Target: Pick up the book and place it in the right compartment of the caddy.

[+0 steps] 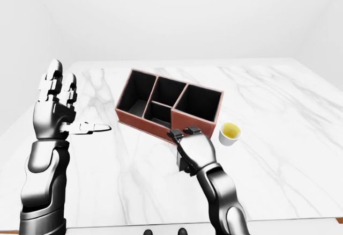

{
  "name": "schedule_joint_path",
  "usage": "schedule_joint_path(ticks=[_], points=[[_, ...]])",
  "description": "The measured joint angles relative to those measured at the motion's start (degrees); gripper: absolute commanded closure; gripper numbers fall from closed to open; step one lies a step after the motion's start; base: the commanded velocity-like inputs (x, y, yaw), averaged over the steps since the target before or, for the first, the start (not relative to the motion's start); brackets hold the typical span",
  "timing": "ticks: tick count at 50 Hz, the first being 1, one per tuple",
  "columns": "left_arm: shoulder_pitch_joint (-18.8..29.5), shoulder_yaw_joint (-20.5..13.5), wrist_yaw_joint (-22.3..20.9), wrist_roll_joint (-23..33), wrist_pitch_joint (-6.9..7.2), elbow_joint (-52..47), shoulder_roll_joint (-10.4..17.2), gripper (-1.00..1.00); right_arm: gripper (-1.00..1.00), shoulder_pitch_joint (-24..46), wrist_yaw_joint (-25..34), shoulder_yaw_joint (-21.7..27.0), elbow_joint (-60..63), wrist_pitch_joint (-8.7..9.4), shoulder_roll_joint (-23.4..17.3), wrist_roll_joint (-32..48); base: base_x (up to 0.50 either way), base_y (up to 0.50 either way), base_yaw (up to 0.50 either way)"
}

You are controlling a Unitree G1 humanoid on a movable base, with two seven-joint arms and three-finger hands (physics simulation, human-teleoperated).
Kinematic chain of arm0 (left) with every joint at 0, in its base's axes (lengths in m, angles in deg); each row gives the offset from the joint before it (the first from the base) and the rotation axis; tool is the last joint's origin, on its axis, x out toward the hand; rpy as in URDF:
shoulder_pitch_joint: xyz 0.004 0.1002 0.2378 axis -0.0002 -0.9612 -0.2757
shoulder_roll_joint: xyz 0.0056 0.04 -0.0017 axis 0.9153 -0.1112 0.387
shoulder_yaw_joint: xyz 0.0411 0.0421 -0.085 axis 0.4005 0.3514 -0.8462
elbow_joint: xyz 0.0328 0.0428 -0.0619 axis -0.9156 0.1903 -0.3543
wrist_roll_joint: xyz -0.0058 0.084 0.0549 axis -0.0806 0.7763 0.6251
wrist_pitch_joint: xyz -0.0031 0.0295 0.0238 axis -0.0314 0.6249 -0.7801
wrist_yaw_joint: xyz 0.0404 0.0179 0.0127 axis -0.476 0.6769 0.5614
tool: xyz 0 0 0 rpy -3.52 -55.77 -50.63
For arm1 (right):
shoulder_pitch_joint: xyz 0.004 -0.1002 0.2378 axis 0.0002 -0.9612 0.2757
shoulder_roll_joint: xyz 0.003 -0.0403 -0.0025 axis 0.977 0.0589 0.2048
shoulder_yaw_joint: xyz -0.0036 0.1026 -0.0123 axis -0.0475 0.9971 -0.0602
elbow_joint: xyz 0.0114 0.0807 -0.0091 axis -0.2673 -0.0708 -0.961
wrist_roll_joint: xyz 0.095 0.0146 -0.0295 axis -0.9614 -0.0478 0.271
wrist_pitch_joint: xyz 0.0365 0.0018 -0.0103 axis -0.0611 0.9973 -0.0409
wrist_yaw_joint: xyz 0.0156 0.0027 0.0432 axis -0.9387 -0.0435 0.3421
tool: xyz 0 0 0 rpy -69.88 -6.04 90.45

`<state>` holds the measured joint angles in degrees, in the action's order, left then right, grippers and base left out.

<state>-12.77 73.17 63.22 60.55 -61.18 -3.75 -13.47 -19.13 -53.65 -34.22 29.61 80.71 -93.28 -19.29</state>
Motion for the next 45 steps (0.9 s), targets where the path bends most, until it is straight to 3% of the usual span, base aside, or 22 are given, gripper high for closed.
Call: schedule_joint_path(ticks=[45], points=[[-0.8,-0.5,-0.4,-0.3,0.00,1.4,0.0,-1.00,-0.31,0.9,-1.5,-2.3,-7.0,0.00,-0.6,4.2,0.00,0.00,0.00]])
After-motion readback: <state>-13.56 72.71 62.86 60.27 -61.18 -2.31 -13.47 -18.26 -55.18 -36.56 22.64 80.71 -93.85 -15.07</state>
